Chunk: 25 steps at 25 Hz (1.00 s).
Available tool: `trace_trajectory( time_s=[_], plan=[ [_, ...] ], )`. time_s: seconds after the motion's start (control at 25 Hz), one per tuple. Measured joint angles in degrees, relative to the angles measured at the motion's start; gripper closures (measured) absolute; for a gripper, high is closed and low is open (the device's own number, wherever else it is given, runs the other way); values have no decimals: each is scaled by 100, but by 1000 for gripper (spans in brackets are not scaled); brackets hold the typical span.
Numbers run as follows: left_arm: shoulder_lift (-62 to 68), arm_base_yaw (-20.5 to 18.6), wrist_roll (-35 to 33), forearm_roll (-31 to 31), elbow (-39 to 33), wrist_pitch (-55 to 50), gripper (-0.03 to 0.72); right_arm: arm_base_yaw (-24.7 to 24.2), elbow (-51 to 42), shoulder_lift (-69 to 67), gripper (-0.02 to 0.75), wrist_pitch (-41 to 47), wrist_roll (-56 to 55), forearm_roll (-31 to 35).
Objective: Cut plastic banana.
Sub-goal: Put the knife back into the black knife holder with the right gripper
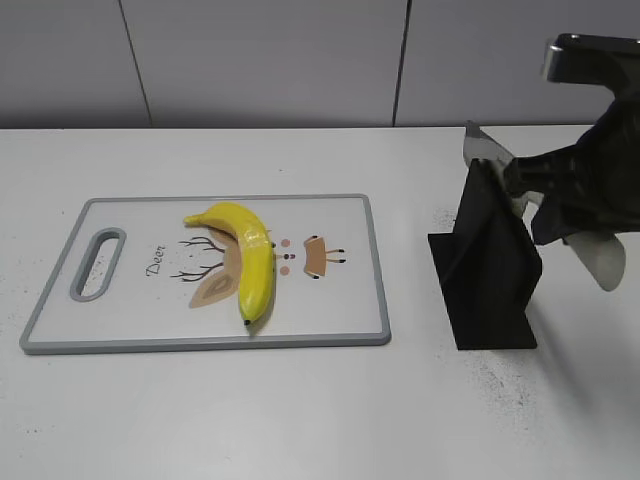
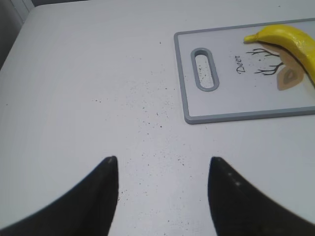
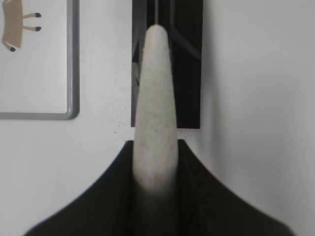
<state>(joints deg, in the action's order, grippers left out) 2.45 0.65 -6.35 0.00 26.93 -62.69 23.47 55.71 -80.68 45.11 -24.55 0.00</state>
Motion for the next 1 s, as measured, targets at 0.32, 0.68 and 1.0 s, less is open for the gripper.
trace_trajectory(
  time_s=[0.32, 0.68, 1.0],
  plan=[
    [0, 0, 0, 0, 0, 18, 147, 0, 0, -485, 578, -109, 0, 33],
    [0, 0, 0, 0, -4, 18, 150, 0, 0, -537, 237, -26, 102, 115],
    [-113, 0, 0, 0, -4, 18, 156, 0, 0, 305, 122, 775, 948, 166]
  ],
)
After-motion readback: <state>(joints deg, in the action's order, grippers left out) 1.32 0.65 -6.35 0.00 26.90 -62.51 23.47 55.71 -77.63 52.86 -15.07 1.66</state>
